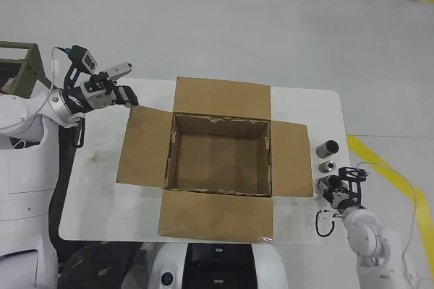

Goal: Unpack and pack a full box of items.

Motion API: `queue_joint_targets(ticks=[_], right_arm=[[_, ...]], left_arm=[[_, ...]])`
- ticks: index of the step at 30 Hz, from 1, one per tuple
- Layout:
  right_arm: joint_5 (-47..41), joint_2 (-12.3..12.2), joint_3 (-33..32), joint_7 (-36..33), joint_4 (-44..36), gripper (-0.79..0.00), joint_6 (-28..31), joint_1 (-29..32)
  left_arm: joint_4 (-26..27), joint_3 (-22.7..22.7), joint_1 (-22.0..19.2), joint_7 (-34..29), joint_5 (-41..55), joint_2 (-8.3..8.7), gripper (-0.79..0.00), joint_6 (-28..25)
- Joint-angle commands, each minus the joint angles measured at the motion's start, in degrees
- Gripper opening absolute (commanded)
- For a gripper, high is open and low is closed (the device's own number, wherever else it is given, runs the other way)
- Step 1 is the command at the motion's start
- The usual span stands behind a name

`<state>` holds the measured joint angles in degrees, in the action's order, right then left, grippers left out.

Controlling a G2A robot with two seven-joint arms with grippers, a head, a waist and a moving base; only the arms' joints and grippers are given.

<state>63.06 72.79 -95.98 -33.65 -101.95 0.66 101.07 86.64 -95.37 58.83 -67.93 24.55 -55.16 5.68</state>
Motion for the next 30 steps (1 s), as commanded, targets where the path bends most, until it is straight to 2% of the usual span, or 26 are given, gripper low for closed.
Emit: queue_joint_targets(ticks=[1, 8, 21, 30], right_arm=[[-0.09, -0.05, -0.18, 0.03, 0.0, 0.0, 0.15, 0.11], [-1.73, -0.26, -2.36, 1.4, -3.22, 0.0, 1.01, 2.94], [-6.15, -0.38, -8.6, 6.15, -15.16, 0.0, 3.21, 13.0], [-1.05, -0.44, -5.65, 5.69, -12.49, 0.0, 1.48, 11.16]], left_arm=[[0.0, 0.0, 0.0, 0.0, 0.0, 0.0, 0.0, 0.0], [0.0, 0.0, 0.0, 0.0, 0.0, 0.0, 0.0, 0.0], [0.0, 0.0, 0.0, 0.0, 0.0, 0.0, 0.0, 0.0], [0.0, 0.0, 0.0, 0.0, 0.0, 0.0, 0.0, 0.0]])
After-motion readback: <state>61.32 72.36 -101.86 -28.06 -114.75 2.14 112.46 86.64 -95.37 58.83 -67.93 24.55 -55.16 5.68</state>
